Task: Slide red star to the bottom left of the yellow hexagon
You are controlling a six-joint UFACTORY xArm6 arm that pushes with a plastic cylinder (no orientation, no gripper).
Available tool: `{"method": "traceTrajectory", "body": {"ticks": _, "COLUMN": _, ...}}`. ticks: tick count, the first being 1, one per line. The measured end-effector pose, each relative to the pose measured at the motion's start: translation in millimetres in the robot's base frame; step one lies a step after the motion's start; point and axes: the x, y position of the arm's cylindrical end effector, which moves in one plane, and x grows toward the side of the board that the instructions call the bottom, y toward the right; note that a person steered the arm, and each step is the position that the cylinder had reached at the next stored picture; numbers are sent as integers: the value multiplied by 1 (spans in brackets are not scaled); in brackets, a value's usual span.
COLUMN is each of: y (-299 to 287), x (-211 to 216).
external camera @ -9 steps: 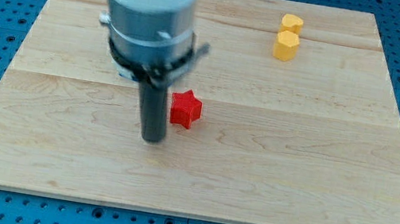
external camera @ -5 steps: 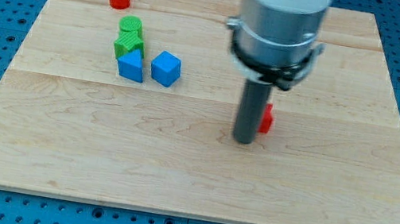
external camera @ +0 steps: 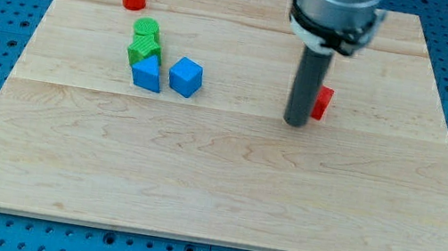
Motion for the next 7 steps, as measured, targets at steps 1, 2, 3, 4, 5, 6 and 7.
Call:
{"method": "traceTrajectory", "body": {"ticks": 1, "y": 38, "x": -9}}
{"method": "traceTrajectory", "body": {"ticks": 2, "y": 1, "x": -47}}
{"method": "traceTrajectory", "body": {"ticks": 3, "y": -35, "x": -80}}
{"method": "traceTrajectory", "body": {"ticks": 4, "y": -47, "x": -88}}
{"method": "traceTrajectory", "body": {"ticks": 5, "y": -13, "x": -92}}
{"method": "traceTrajectory", "body": {"ticks": 6, "y": -114, "x": -111}}
{"method": "traceTrajectory", "body": {"ticks": 7, "y": -155, "x": -183}}
